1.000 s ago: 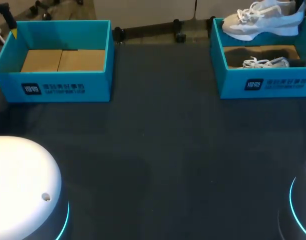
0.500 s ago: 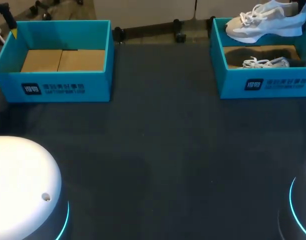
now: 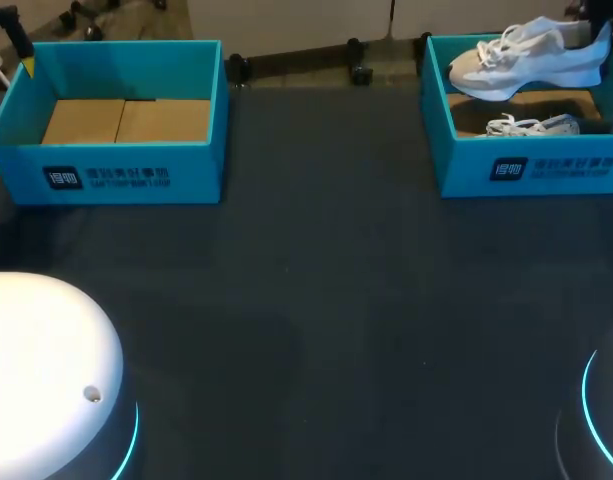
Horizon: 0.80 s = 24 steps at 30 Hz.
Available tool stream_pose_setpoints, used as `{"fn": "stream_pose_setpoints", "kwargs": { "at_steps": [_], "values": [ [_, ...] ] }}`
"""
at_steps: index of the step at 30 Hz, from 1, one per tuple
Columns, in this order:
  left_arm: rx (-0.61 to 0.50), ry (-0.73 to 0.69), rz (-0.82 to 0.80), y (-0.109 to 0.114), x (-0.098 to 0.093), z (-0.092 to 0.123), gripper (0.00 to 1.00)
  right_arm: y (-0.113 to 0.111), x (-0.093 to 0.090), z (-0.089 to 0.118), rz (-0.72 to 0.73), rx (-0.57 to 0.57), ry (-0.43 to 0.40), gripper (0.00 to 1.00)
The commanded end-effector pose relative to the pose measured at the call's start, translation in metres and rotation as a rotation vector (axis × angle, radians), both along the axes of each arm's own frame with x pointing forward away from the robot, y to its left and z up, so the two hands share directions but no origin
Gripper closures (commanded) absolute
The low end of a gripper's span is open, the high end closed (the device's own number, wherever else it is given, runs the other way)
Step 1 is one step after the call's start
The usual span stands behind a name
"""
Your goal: Take the shoe out of the shoebox, open the shoe tongue, remove and reinsert the insole, then place the shoe into the shoebox
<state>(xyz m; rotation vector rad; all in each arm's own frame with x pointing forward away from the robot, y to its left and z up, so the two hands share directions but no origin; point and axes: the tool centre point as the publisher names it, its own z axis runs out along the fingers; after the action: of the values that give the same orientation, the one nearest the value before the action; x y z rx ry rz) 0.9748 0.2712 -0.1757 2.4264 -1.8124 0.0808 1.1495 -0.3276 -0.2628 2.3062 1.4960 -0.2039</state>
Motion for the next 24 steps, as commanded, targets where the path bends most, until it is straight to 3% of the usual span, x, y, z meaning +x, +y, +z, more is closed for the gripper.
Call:
{"fn": "stream_pose_setpoints", "kwargs": {
  "at_steps": [1,13,24],
  "values": [
    [0.002,-0.004,0.001,0.000,-0.002,0.000,0.00,0.003,-0.005,0.002,-0.004,-0.021,-0.019,1.00],
    [0.002,-0.004,0.001,0.000,-0.002,0.000,0.00,-0.004,-0.015,-0.017,-0.023,0.004,-0.014,1.00],
    [0.002,-0.004,0.001,0.000,-0.002,0.000,0.00,-0.008,-0.005,-0.041,-0.045,0.014,-0.027,1.00]
  ]
}}
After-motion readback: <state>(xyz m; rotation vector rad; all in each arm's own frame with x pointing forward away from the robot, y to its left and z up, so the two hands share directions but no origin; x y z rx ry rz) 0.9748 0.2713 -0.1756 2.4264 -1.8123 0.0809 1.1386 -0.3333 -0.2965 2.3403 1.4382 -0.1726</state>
